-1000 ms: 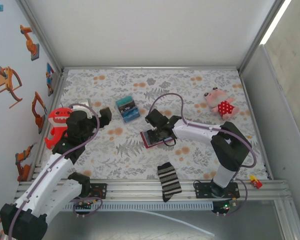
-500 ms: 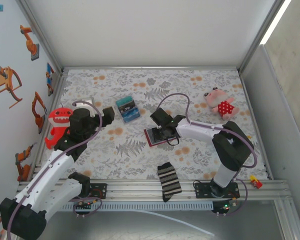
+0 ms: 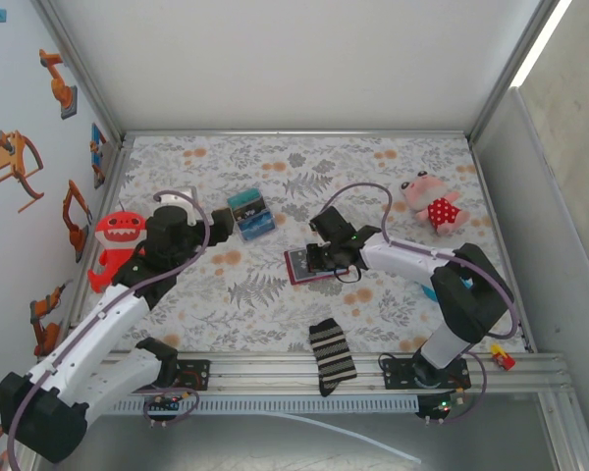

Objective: Take the credit cards out of the card holder

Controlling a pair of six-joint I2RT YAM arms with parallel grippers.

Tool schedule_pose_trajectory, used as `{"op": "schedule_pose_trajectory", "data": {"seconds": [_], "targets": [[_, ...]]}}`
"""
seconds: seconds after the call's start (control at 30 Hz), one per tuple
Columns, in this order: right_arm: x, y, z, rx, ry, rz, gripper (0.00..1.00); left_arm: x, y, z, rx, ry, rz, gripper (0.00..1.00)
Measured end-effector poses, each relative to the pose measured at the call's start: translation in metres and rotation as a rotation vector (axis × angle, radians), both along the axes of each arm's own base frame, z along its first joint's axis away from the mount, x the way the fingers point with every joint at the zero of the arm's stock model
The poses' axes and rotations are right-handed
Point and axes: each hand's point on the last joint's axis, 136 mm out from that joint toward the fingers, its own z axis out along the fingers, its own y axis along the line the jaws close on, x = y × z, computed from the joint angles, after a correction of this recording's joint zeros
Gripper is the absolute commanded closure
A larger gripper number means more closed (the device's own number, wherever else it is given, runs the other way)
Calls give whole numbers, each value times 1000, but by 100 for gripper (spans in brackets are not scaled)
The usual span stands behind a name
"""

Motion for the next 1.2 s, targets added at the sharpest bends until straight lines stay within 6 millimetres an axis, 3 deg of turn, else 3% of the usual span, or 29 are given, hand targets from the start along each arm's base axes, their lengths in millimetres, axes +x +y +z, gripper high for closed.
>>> {"op": "schedule_pose_trajectory", "data": {"seconds": [0.17, 0.3, 0.6, 1.0, 1.2], "targets": [[1, -8, -6, 37, 32, -47, 98, 0, -33, -5, 108, 14, -60, 3], [3, -19, -11, 39, 46, -85, 96, 0, -57, -22, 192, 44, -102, 3], [5, -23, 1, 98, 33, -111, 98, 4, -99, -55, 287, 91, -183, 3], [0, -16, 1, 171, 63, -118, 98, -11, -159, -148, 413, 190, -306, 3], [-1, -16, -1, 172, 68, -117, 98, -12, -165, -170, 424, 216, -307, 3]]}}
